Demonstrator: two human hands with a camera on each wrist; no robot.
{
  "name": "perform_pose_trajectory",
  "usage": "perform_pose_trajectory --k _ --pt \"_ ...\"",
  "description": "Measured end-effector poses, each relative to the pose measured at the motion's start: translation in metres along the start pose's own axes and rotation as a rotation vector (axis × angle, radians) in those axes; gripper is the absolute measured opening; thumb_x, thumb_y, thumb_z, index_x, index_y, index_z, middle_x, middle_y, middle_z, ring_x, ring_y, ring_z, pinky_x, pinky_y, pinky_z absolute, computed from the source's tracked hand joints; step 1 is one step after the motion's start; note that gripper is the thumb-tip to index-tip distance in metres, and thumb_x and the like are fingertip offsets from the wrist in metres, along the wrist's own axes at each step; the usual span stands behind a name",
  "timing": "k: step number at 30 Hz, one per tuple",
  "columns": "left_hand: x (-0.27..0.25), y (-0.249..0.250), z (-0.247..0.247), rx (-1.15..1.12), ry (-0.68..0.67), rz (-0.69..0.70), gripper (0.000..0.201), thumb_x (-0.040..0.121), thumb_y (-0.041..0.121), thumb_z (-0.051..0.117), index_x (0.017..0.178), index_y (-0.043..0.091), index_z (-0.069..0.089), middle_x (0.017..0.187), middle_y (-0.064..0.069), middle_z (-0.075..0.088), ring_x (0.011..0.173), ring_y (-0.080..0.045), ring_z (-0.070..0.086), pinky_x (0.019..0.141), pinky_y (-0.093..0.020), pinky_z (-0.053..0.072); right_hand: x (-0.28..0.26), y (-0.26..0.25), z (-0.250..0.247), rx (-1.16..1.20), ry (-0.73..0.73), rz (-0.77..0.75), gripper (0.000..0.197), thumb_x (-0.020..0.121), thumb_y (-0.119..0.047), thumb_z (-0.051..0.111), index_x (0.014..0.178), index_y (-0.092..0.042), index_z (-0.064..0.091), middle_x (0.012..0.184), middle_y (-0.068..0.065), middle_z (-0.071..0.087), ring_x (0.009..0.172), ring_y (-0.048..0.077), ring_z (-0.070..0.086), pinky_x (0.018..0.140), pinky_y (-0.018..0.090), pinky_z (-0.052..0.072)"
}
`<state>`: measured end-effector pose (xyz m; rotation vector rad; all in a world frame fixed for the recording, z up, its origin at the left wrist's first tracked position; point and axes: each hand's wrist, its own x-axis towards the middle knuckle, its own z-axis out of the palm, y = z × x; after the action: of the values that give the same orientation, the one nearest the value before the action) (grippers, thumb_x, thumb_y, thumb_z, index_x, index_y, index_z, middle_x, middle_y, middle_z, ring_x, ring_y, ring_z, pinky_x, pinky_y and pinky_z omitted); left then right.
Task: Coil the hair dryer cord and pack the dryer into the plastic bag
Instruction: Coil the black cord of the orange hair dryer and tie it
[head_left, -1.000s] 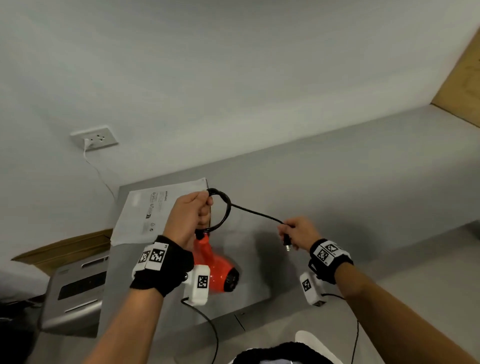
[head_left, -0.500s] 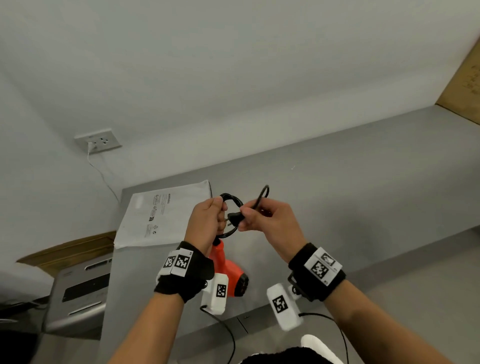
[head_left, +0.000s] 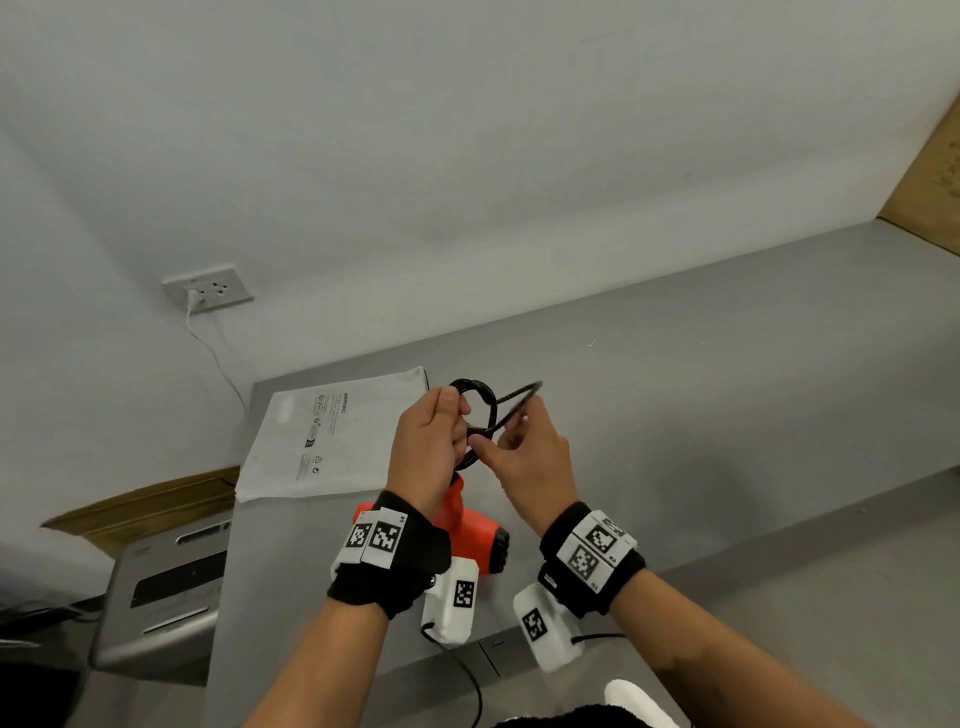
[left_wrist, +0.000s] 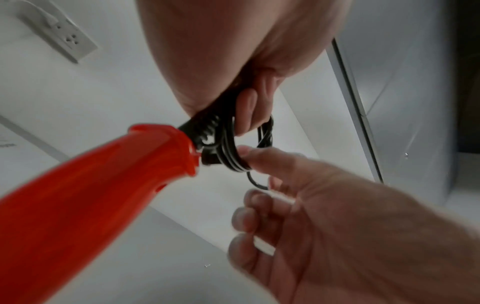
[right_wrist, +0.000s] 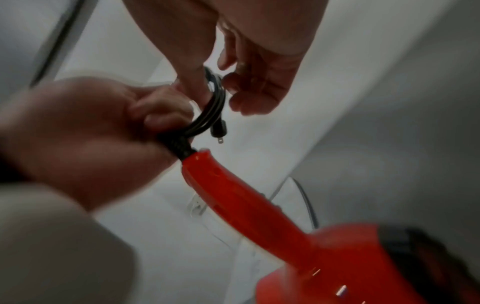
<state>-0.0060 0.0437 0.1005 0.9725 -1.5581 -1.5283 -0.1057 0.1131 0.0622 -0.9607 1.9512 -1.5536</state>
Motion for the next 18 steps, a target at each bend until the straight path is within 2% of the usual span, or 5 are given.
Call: perform_pose_trajectory --k 3,6,10,15,18 --pt "0.003 -0.001 -0.007 -0.051 -0.017 -0.015 0.036 0.109 0.024 0.038 0.084 0.009 0.058 0.055 0.006 0.031 0.046 -0.008 0.025 0.043 -0.019 0.022 0.002 0.009 -0.006 0.343 -0.222 0.251 0.030 0.081 -0.028 0.078 0.103 -0.015 0.062 0.096 0.005 0.068 0.082 0.018 0.064 0.068 0.036 0.055" --pt "0.004 -0.003 -0.009 -0.082 -0.049 -0.032 0.036 0.109 0.024 0.038 0.083 0.010 0.058 0.055 0.006 0.034 0.045 -0.008 0.026 0.043 -0.020 0.022 0.003 0.019 -0.011 0.493 -0.437 0.178 0.044 0.081 -0.005 0.062 0.122 -0.021 0.064 0.123 0.000 0.069 0.105 0.017 0.063 0.084 0.041 0.052" --pt "0.006 -0.005 -0.009 -0.158 -0.048 -0.079 0.035 0.109 0.023 0.038 0.084 0.009 0.058 0.050 0.008 0.035 0.040 -0.005 0.025 0.038 -0.016 0.025 0.000 0.020 -0.010 0.532 -0.498 0.120 0.058 0.083 0.014 0.052 0.130 -0.019 0.060 0.121 -0.001 0.069 0.097 0.016 0.063 0.081 0.039 0.051" --pt "0.008 -0.004 -0.011 -0.208 -0.024 -0.082 0.034 0.109 0.022 0.038 0.084 0.009 0.056 0.052 0.007 0.033 0.040 -0.006 0.023 0.040 -0.019 0.019 -0.002 0.027 -0.008 0.068 -0.468 -0.019 0.012 0.093 -0.014 0.066 0.098 -0.024 0.070 0.088 -0.007 0.071 0.077 0.015 0.064 0.068 0.025 0.053" --pt "0.017 0.003 -0.021 -0.240 0.028 -0.063 0.035 0.109 0.020 0.038 0.082 0.010 0.056 0.050 0.008 0.035 0.040 -0.005 0.025 0.044 -0.025 0.013 -0.008 0.058 -0.011 -0.337 -0.505 -0.097 0.010 0.092 -0.022 0.067 0.095 -0.015 0.073 0.096 -0.003 0.067 0.076 0.014 0.061 0.074 0.022 0.047"
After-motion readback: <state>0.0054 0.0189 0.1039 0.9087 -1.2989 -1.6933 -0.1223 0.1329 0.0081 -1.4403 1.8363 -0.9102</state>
